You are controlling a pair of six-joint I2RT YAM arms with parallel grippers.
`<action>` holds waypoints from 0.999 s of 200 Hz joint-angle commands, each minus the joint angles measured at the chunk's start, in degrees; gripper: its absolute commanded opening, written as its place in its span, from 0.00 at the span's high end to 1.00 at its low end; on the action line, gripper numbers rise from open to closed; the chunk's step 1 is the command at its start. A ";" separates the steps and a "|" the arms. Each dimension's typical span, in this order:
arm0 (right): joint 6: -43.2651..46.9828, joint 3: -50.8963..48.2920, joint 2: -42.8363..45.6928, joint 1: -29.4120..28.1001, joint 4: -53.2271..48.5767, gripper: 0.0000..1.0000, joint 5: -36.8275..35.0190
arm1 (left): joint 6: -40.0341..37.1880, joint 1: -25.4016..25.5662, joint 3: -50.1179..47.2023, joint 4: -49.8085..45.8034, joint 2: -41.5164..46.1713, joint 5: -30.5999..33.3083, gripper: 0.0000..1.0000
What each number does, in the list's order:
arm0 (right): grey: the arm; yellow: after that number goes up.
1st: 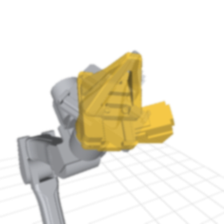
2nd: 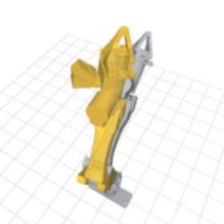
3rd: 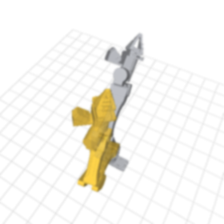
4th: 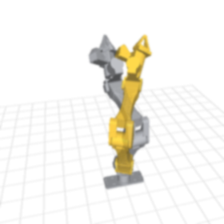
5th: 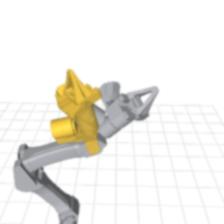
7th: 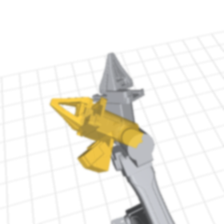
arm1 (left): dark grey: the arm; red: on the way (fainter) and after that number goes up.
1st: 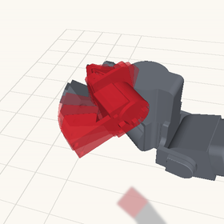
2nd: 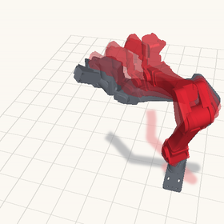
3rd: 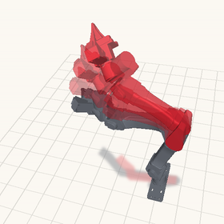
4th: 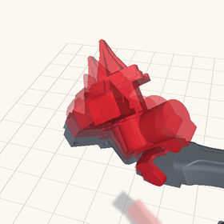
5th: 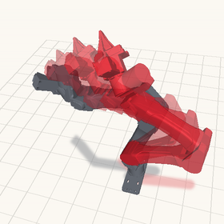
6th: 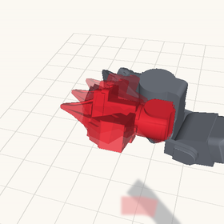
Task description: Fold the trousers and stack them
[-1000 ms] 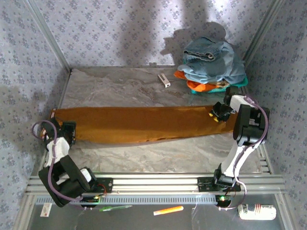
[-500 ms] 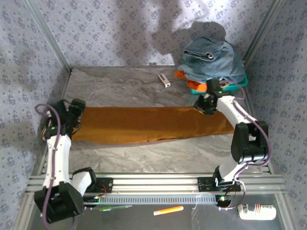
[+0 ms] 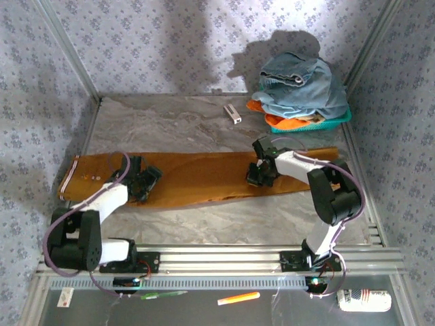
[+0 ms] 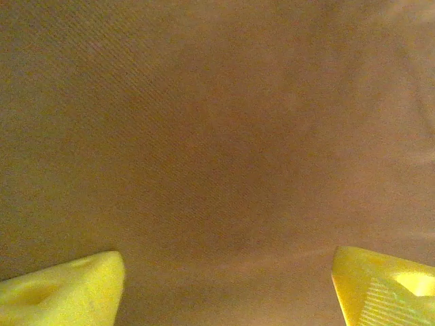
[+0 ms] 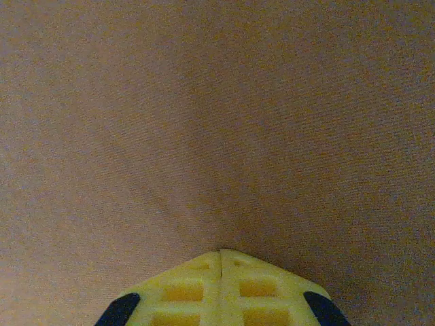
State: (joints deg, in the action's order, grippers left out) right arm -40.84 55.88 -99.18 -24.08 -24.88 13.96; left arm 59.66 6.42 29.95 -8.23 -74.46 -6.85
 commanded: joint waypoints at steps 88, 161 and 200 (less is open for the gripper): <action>9.89 -0.51 8.69 14.12 -12.99 0.85 -4.78 | -9.40 -11.53 0.59 2.24 -4.31 -9.73 0.16; 11.48 10.83 11.50 37.03 -18.22 0.33 -11.07 | -12.37 -8.73 8.00 -7.94 3.70 -13.55 0.02; 17.79 15.97 7.01 38.50 -17.74 0.36 -10.86 | -14.25 -4.34 11.24 -11.11 4.88 -13.13 0.00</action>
State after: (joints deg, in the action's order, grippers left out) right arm -28.25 68.18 -89.08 16.03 -40.16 3.09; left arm 47.51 0.25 38.35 -15.59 -70.81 -19.94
